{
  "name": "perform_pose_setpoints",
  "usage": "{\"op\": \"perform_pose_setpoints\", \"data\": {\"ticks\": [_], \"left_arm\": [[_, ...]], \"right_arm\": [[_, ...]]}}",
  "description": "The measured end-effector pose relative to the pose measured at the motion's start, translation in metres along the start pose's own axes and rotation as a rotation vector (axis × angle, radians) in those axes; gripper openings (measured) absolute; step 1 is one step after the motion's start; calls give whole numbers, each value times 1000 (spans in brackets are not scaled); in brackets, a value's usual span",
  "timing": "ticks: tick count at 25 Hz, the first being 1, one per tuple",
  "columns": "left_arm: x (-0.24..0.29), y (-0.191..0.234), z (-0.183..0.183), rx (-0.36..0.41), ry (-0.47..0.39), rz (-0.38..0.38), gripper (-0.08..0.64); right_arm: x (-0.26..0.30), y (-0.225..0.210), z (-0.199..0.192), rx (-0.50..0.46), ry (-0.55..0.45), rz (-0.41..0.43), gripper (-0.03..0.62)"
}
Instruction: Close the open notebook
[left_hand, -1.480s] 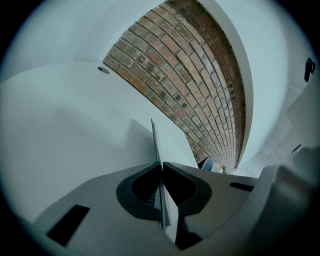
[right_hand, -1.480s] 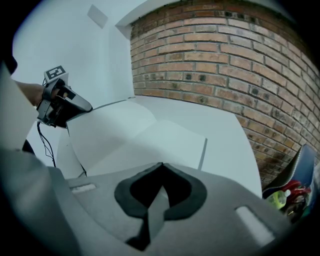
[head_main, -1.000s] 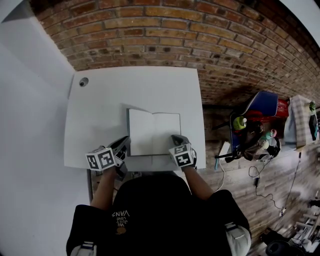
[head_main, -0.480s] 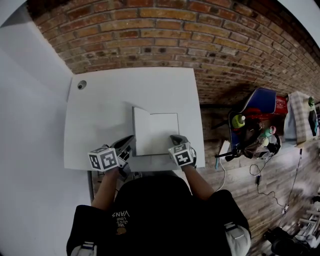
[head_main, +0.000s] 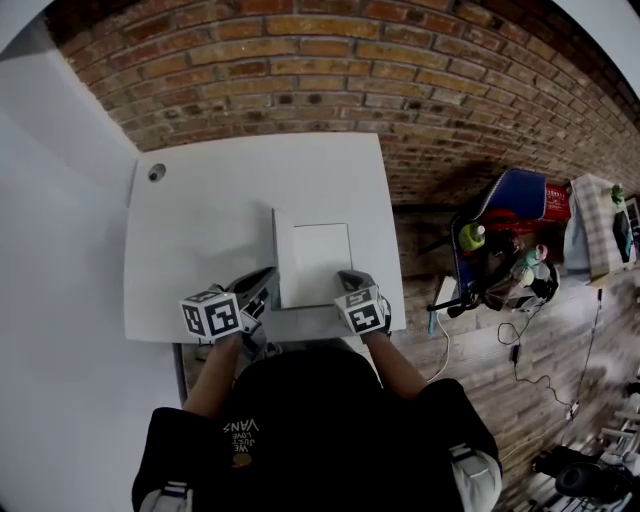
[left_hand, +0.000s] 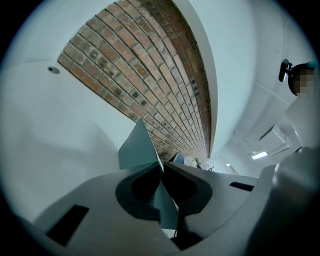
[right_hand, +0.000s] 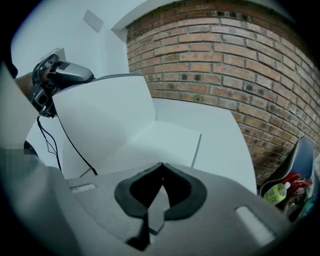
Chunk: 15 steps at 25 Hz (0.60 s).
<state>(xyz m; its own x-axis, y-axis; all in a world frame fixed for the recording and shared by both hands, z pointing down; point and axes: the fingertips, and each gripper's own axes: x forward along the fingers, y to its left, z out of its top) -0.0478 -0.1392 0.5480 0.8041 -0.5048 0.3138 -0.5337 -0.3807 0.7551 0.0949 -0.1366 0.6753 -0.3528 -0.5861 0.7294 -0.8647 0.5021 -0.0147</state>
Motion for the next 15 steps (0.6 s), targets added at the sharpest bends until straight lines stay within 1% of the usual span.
{"op": "perform_pose_setpoints", "data": {"ticks": [5, 15], "left_arm": [[9, -10, -2, 9, 14, -35, 35], [26, -24, -6, 26, 42, -79, 37]], "right_arm": [[-8, -4, -2, 18, -10, -12, -2], [-19, -16, -12, 49, -13, -48, -2]]}}
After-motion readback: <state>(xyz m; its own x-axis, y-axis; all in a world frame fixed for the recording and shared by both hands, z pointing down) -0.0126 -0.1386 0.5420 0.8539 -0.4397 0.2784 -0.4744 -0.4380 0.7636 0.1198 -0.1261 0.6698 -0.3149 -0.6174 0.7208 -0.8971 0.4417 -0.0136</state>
